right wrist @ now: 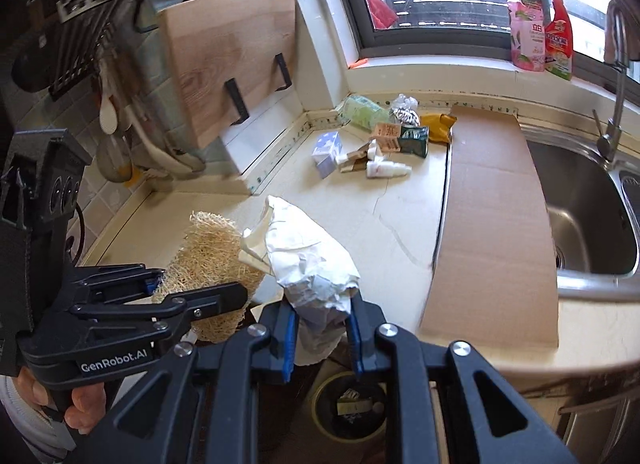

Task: Collect trash
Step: 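Carry the loofah and tissue down over the floor bin with both tools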

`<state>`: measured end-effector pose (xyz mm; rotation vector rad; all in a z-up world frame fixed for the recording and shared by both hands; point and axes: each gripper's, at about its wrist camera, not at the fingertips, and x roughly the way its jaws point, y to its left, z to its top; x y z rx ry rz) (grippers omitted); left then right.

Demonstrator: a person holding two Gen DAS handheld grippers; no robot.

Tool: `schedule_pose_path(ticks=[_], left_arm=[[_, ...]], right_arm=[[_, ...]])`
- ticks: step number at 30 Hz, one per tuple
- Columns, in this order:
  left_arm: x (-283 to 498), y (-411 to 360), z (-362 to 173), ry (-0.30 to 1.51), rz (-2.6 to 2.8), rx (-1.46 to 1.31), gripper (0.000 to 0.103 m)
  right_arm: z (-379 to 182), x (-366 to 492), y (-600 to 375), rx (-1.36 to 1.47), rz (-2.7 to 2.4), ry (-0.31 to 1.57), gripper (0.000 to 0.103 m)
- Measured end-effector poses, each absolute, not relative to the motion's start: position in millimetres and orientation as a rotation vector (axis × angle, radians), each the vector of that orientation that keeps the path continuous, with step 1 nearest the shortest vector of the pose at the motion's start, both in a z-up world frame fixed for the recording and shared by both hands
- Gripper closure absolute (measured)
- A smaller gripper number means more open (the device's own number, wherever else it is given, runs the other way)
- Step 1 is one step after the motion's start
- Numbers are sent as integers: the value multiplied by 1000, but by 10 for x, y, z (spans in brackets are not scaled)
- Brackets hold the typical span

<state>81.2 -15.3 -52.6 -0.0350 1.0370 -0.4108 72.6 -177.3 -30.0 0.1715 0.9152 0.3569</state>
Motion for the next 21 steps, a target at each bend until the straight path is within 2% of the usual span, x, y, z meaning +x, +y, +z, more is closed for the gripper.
schedule_pose_path(ticks=[9,16,21], left_arm=[[192,82,-909,1109,-407,-5,75],[13,48,-1471,1215,-385,16,75],[22,-34,-2074,1304,-361,-15,75]], right_arm=[[-618,33,-1524,178,328,1010,82],[-1205,-124,-1549,219,261,1168,82],[-1849,-164,-1608,244,187,1284,82]])
